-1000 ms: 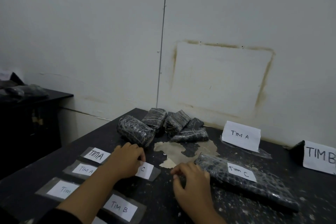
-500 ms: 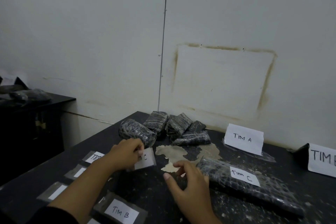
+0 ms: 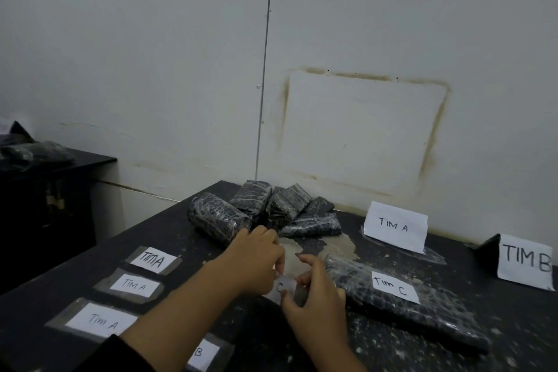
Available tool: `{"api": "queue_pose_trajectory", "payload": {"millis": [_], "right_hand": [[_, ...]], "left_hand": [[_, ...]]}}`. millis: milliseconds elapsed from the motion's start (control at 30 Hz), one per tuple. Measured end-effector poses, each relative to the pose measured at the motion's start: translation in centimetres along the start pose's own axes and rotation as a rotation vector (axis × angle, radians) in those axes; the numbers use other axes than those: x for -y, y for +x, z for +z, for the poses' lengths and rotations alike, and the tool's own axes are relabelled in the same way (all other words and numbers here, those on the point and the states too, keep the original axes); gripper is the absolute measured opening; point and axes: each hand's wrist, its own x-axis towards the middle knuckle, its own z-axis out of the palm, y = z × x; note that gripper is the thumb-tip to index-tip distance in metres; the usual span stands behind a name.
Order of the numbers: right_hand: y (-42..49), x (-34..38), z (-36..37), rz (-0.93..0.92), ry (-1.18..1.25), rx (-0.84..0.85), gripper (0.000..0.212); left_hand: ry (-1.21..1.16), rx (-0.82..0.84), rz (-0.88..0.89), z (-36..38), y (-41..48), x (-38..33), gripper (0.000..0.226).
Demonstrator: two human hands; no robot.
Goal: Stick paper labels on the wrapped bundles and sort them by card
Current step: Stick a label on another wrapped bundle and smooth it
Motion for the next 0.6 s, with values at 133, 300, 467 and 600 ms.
{"api": "queue_pose_trajectory", "payload": {"millis": [133,300,467,600], "right_hand": [[0.1,-0.3,-0.3,0.033,0.059,-0.015,0.046],[0.1,-0.6,0.0,0.076,0.125,-0.081,0.041],[0.2,-1.0,0.0,0.068,0.166,-0.112,0.038],[0.4,-1.2,0.0,0.044,0.181,-0.135,0.036]], "left_hand": [[-0.056,-0.052,-0.050,0.1,0.3,0.9,0.030],[-0.087,-0.170,-0.339,0.4,0.7,4.6,0.073],[-0.153,-0.089,-0.577,2.4,1.5,10.0,0.103],[-0.147,-0.063,-0.616,3.3,2.3,11.8,0.095]]}}
